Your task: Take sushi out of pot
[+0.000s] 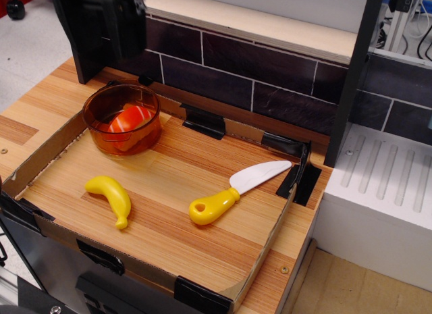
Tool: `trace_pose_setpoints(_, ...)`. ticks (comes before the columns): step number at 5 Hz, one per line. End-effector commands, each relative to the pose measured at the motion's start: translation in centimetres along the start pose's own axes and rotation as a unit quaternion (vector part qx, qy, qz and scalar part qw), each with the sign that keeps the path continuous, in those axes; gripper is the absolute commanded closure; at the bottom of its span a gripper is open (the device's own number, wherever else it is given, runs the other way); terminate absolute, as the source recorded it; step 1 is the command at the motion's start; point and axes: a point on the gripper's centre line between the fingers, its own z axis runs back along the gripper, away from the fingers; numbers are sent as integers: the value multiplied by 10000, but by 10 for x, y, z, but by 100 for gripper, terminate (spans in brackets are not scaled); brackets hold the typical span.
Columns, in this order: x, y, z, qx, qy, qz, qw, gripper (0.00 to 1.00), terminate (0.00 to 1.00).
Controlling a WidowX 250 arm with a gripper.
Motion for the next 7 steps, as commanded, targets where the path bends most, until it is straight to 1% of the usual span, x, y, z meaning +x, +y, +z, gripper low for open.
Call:
trace_pose_setpoints(1, 21, 54, -6, 84, -97, 123, 9998, 0, 0)
trace_pose_setpoints(2, 25, 67, -23, 233, -168, 20, 9996, 0, 0)
trace_pose_setpoints(3, 25, 74, -36, 144, 30, -57, 9999, 0, 0)
trace_pose_setpoints(4, 26, 75, -42, 167, 75, -103, 9998, 0, 0)
trace_pose_setpoints(5, 24, 76, -54, 312, 82, -147, 9994, 0, 0)
trace_pose_setpoints(6, 28, 78, -59, 413, 10, -139, 9990, 0, 0)
trace_pose_setpoints(7, 30, 81, -65, 661, -230, -166, 9974, 0, 0)
